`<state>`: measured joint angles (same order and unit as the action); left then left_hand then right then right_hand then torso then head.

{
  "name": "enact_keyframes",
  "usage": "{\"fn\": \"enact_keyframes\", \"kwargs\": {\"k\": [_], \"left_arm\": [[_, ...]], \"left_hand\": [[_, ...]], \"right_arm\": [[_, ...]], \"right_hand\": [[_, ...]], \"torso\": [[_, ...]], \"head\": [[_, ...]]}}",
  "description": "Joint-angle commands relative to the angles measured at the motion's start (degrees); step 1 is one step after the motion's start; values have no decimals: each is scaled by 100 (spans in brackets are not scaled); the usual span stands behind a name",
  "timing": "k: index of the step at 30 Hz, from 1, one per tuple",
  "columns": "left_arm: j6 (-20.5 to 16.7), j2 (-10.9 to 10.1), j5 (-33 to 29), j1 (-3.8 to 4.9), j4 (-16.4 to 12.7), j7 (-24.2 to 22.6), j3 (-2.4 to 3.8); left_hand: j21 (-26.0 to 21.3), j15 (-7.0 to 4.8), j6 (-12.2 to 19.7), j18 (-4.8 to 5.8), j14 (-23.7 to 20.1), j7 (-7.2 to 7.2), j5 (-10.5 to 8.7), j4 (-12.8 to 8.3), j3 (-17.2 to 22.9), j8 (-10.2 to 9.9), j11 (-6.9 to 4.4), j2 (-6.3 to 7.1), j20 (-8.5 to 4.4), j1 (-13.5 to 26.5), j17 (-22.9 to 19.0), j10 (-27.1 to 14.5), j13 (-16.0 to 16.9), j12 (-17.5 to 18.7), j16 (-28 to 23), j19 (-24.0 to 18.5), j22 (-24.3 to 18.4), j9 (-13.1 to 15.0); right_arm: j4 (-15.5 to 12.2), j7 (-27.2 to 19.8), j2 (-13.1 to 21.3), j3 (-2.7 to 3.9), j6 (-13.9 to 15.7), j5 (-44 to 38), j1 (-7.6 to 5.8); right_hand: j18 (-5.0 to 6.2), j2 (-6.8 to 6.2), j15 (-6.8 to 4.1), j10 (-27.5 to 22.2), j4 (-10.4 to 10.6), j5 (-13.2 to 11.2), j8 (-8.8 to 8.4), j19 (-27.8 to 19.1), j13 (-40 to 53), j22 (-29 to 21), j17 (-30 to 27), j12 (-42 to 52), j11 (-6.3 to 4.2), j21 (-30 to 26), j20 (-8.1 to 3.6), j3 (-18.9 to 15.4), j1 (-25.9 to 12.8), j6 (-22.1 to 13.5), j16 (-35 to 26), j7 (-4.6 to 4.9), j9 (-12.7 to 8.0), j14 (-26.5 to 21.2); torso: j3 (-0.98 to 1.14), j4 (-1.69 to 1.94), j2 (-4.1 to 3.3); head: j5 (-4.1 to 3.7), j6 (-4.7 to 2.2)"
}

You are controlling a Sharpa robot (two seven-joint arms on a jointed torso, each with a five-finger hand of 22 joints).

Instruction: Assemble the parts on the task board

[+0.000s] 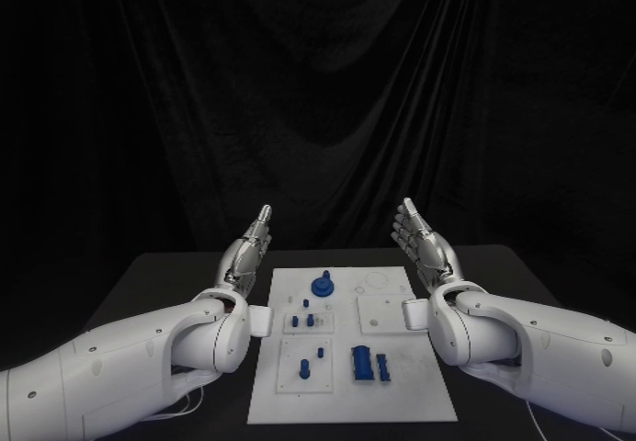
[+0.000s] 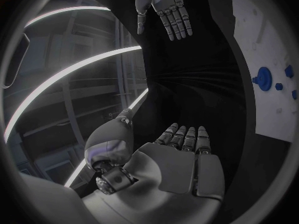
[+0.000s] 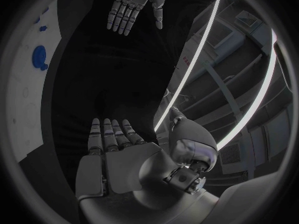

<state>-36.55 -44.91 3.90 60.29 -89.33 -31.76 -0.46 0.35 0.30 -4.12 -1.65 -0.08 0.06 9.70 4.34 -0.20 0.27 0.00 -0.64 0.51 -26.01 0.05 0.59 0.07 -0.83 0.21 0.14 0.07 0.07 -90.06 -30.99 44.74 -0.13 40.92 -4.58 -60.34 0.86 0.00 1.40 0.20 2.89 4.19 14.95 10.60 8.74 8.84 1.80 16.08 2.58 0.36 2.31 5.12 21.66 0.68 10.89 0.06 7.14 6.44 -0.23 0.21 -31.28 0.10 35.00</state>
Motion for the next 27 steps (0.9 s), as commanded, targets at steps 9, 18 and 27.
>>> {"fn": "enact_keyframes", "kwargs": {"k": [9, 18, 27], "left_arm": [[-756, 22, -390, -13, -63, 197, 46], [-756, 22, -390, -13, -63, 197, 46], [-756, 22, -390, -13, -63, 197, 46]], "left_hand": [[-35, -30, 412, 165, 8, -6, -499, -434, 20, -27, 0, 64, -51, 1337, -5, -59, -7, 83, -21, -14, -7, -7], [-35, -30, 412, 165, 8, -6, -970, -434, 20, -27, 0, 64, -51, 1729, -5, -59, -7, 83, -21, -14, -7, -7], [-35, -30, 412, 165, 8, -6, -970, -434, 20, -27, 0, 64, -51, 1976, -5, -59, -7, 83, -21, -14, -7, -7]], "right_arm": [[11, 120, -5, 13, 319, 458, 18], [11, 120, -5, 13, 319, 458, 18], [11, 120, -5, 13, 319, 458, 18]], "right_hand": [[-86, 0, -140, -20, -289, -419, -771, -535, -451, -457, -180, -830, -258, -36, -231, -512, -1114, -68, -564, -6, -714, -644], [-86, 0, -140, -20, -289, -419, -995, -1060, -874, -884, -180, -1069, -258, -36, -231, -512, -1434, -68, -1089, -6, -714, -644], [-86, 0, -140, -20, -289, -419, -1495, -1060, -874, -884, -180, -1608, -258, -36, -231, -512, -2166, -68, -1089, -6, -714, -644]], "torso": [[23, -21, 10], [23, -21, 10], [23, -21, 10]], "head": [[-10, -62], [-10, -62], [-10, -62]]}}
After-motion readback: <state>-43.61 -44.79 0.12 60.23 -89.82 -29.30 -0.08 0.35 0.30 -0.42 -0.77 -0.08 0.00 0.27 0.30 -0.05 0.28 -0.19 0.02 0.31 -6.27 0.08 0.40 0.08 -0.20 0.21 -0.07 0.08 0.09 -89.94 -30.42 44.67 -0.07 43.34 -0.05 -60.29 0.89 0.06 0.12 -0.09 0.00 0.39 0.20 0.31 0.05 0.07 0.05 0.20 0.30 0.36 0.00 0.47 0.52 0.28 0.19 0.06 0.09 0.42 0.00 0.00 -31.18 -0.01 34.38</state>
